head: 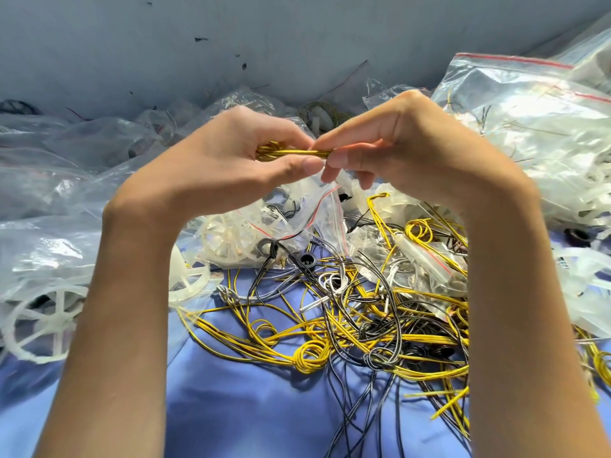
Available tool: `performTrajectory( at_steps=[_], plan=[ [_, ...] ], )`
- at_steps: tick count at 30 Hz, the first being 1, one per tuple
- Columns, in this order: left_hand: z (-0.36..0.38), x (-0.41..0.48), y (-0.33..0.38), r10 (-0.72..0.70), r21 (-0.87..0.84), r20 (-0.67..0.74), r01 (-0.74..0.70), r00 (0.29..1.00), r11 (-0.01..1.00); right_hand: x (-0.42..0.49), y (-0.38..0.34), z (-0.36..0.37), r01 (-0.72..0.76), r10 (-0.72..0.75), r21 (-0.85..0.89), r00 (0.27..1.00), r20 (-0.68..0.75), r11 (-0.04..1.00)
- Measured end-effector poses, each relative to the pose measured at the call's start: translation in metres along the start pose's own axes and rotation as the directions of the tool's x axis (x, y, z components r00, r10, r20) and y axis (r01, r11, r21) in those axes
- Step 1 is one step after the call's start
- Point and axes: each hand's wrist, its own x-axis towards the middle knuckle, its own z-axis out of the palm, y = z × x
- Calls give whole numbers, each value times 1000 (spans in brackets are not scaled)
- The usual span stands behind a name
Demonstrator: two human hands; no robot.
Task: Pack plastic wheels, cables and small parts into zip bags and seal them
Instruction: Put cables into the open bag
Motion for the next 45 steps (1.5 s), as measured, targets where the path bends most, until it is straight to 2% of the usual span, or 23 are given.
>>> performTrajectory(
  at_steps=[4, 10, 15, 20, 23, 27, 32, 38, 41, 45],
  plan=[
    [0, 1, 0, -43, 12, -13, 43, 999, 999, 1, -1, -1, 13, -12, 9, 999, -43, 1000],
    [-2, 2, 0, -16, 54, -63, 20, 998, 998, 0, -3, -1, 35, -34, 12, 998, -53, 999],
    [-5, 0, -2, -34, 52, -88, 39, 996, 998, -3, -6, -5, 36, -36, -36, 999, 5, 999],
    [-9, -2, -8, -72, 55, -93, 78, 993, 995, -8, -6, -10, -13, 23, -150, 998, 63, 989],
    [-12, -3, -12, -82, 27, -100, 85, 992, 996, -8, -3, -12, -24, 22, -149, 1000, -13, 988],
    [-13, -4, -12, -72, 66, -61, 76, 996, 995, -10, -4, -15, -37, 31, -40, 991, -133, 999],
    [-9, 1, -13, -102, 107, -15, 103, 995, 989, -12, -4, -17, -52, 43, -47, 982, -183, 998],
    [-6, 2, -24, -151, 311, -133, 186, 979, 932, -10, 0, -16, -115, 85, -126, 971, -221, 985],
    [-6, 2, -29, -208, 307, -134, 240, 969, 921, -5, -1, -10, -143, 116, -121, 972, -202, 982],
    [-5, 4, -24, -173, 275, -132, 204, 976, 939, 2, -2, 3, -160, 152, -80, 983, -100, 984]
  ],
)
